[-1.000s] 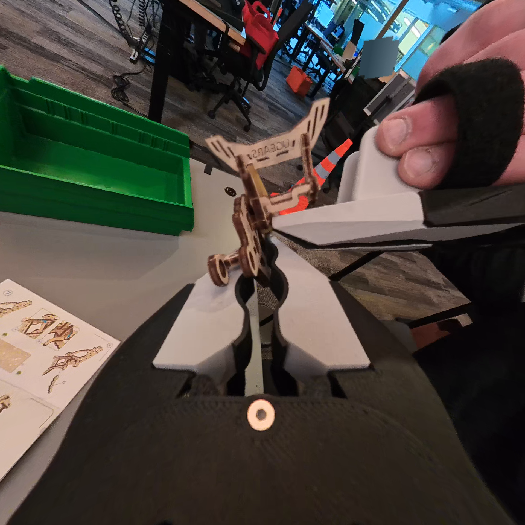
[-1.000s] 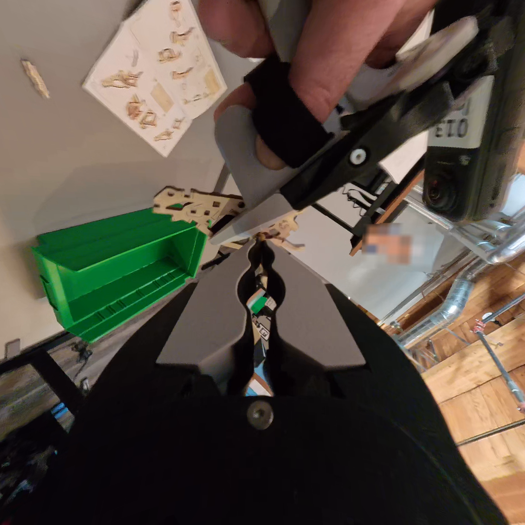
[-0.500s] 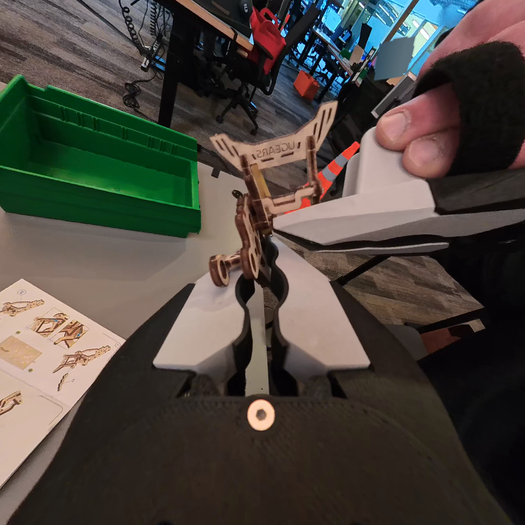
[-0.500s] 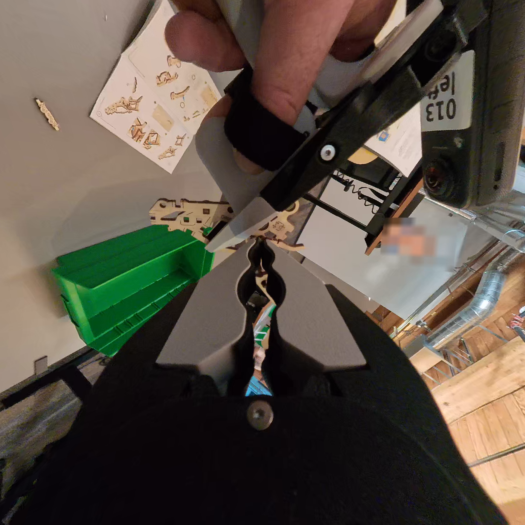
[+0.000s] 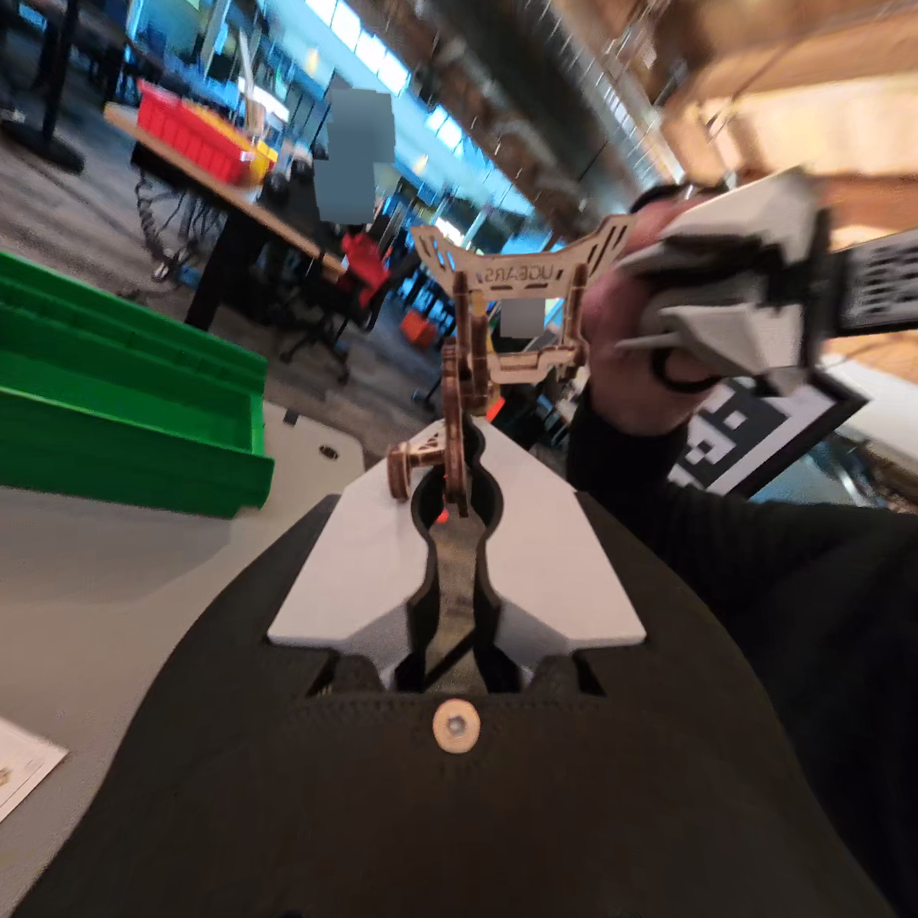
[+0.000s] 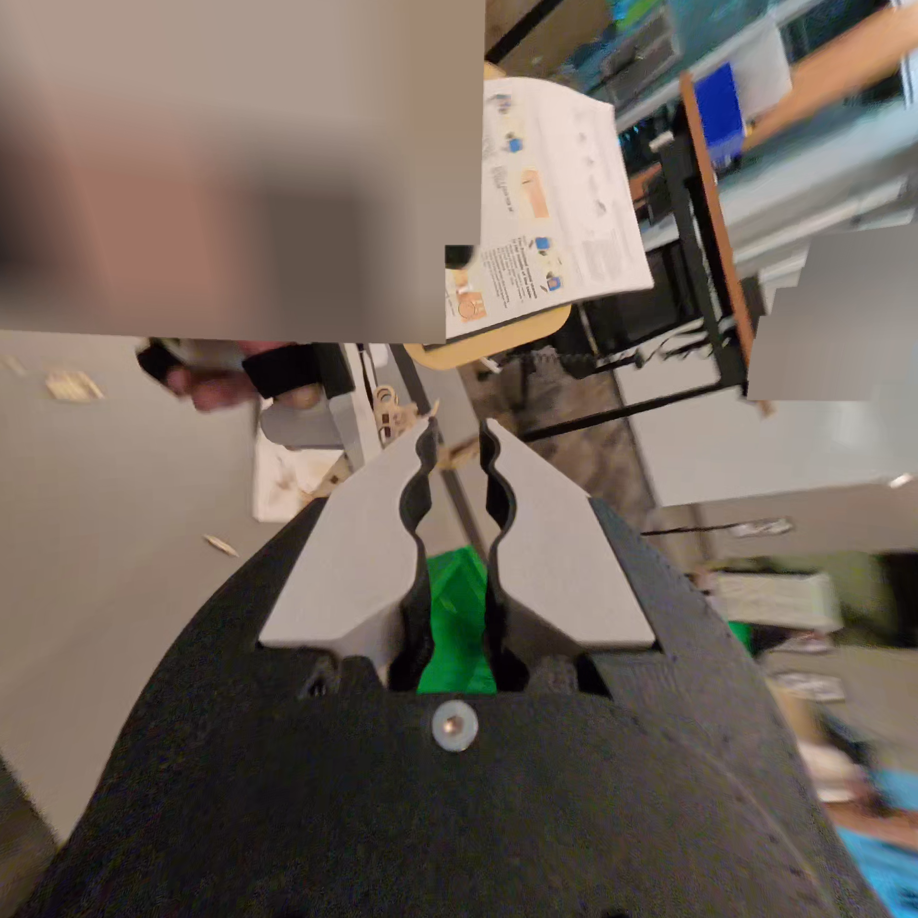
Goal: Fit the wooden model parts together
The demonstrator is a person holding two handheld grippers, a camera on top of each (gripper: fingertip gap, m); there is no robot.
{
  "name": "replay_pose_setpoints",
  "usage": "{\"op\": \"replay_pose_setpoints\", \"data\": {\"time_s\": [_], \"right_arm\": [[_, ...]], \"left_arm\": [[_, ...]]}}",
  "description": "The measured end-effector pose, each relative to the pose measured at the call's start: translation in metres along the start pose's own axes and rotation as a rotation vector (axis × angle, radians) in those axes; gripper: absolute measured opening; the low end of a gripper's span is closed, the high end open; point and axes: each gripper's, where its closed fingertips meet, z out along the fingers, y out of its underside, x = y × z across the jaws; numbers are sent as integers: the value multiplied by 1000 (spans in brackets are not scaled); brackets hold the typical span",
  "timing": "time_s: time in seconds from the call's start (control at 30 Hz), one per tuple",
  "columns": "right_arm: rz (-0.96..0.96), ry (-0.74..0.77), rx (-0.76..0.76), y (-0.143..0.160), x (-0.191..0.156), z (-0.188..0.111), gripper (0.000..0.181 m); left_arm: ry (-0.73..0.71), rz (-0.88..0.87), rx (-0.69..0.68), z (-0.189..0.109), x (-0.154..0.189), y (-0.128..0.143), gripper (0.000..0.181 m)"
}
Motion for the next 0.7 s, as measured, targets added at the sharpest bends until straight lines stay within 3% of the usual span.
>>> {"op": "replay_pose_setpoints", "data": {"time_s": [0.13,0.27,0.4,0.43,0.57,0.63,0.7], "right_arm": [[455,-99,110,32,-28,11,12],[800,-299,282,34,-50,28,16],[879,-445,379,17,-61,31,12],[879,-448,381,16,-62,32,4],[886,-437,362,13,-66,36,1],[902,-419,345,14,-68,41,0],[879,-392,317,17,-72,45,0]], "left_arm": [[119,-25,146,-16,9,-1,1],[211,-15,200,-20,24,5,1],[266,10,181,-19,36,16,2],[275,9,191,-20,37,16,2],[268,24,238,-26,34,17,6],[194,52,259,-28,24,19,13],[109,78,277,-32,13,22,35]]}}
